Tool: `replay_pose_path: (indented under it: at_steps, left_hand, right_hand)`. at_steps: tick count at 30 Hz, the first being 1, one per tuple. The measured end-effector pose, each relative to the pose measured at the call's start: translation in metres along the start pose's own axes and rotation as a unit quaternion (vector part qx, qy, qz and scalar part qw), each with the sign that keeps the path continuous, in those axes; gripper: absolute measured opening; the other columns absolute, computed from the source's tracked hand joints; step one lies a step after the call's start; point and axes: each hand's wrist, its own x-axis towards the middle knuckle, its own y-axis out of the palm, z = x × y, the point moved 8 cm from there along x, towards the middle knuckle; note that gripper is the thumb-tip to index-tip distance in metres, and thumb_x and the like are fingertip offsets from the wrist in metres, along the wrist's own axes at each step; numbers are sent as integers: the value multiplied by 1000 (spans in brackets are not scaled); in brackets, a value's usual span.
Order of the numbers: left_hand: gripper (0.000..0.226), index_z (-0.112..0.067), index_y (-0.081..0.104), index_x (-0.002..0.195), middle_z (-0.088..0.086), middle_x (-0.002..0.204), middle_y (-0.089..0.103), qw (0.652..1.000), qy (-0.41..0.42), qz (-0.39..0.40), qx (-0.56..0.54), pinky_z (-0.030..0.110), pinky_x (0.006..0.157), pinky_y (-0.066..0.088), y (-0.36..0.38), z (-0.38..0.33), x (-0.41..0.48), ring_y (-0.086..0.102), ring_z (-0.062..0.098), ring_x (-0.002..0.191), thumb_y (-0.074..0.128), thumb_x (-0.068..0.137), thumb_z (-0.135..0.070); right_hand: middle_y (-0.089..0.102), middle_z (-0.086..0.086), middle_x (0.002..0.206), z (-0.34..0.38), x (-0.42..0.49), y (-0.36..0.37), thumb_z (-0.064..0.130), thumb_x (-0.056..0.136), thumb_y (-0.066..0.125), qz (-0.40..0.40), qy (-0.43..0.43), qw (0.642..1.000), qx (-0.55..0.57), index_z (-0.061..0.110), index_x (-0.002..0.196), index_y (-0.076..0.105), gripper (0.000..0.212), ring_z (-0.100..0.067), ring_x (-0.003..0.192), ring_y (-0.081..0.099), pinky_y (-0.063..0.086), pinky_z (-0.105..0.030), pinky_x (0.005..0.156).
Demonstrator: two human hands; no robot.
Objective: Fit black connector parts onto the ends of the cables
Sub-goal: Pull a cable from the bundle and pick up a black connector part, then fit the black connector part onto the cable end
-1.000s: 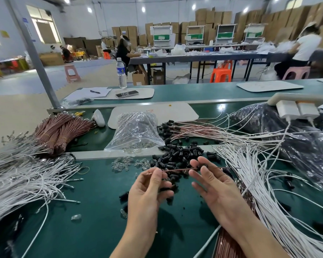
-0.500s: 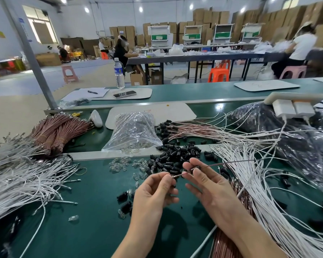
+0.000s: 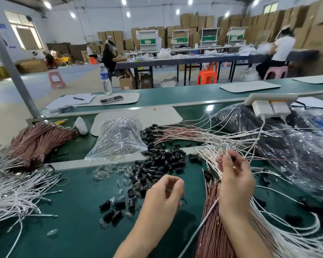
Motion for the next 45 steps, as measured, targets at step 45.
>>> replay_pose_path:
  at_steps: [45]
  left_hand:
    - [33, -11, 59, 70, 9, 77, 65, 983, -149, 66, 88, 38, 68, 50, 108, -16, 95, 52, 26, 68, 51, 99, -23]
  right_hand:
    - [71, 31, 86, -6, 7, -16, 27, 102, 60, -57, -15, 998, -12, 32, 105, 64, 7, 7, 78, 68, 48, -4, 65]
